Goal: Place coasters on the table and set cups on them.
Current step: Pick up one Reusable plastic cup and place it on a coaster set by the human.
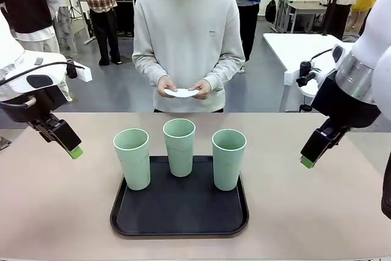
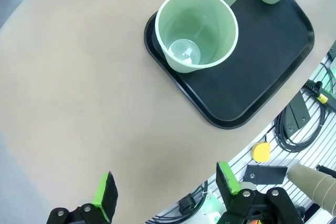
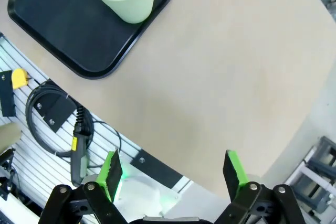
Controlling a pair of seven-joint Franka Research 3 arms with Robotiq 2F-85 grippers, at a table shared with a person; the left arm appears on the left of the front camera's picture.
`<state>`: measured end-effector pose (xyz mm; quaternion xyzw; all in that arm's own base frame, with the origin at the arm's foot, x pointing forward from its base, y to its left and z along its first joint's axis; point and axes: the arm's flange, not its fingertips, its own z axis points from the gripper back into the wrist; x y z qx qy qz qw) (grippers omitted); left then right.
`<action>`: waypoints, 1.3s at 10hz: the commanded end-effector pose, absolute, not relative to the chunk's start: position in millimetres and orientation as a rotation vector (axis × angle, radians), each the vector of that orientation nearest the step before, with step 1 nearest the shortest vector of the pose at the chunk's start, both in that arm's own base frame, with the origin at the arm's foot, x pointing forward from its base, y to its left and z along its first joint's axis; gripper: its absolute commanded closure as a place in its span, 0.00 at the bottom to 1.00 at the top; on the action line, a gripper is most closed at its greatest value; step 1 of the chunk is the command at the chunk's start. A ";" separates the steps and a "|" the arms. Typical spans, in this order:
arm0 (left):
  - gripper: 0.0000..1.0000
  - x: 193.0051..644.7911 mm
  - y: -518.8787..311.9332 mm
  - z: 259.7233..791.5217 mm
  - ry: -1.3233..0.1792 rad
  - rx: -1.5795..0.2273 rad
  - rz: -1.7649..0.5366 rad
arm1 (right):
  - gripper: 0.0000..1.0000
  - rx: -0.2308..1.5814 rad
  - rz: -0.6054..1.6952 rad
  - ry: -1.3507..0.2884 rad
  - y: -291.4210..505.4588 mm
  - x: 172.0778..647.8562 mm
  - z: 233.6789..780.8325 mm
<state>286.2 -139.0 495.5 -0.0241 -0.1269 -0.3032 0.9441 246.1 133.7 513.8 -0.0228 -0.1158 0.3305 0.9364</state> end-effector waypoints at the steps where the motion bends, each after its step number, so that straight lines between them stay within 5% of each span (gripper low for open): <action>1: 0.00 289.0 -138.8 496.0 -0.271 -0.060 -0.635 | 0.00 -0.044 0.676 -0.243 133.4 249.7 512.8; 2: 0.00 286.2 -139.0 495.5 -0.259 -0.049 -0.618 | 0.00 -0.047 0.675 -0.237 133.7 246.1 513.8; 6: 0.00 281.4 -58.9 545.3 -0.531 -0.787 -0.413 | 0.00 0.705 0.395 -0.297 30.6 231.2 549.3; 9: 0.00 271.1 6.9 526.1 -0.503 -1.021 -0.242 | 0.00 0.907 0.261 -0.271 -45.0 209.9 523.0; 13: 0.00 277.4 121.5 505.1 -0.398 -1.074 -0.022 | 0.00 0.988 0.031 -0.172 -164.3 223.1 502.9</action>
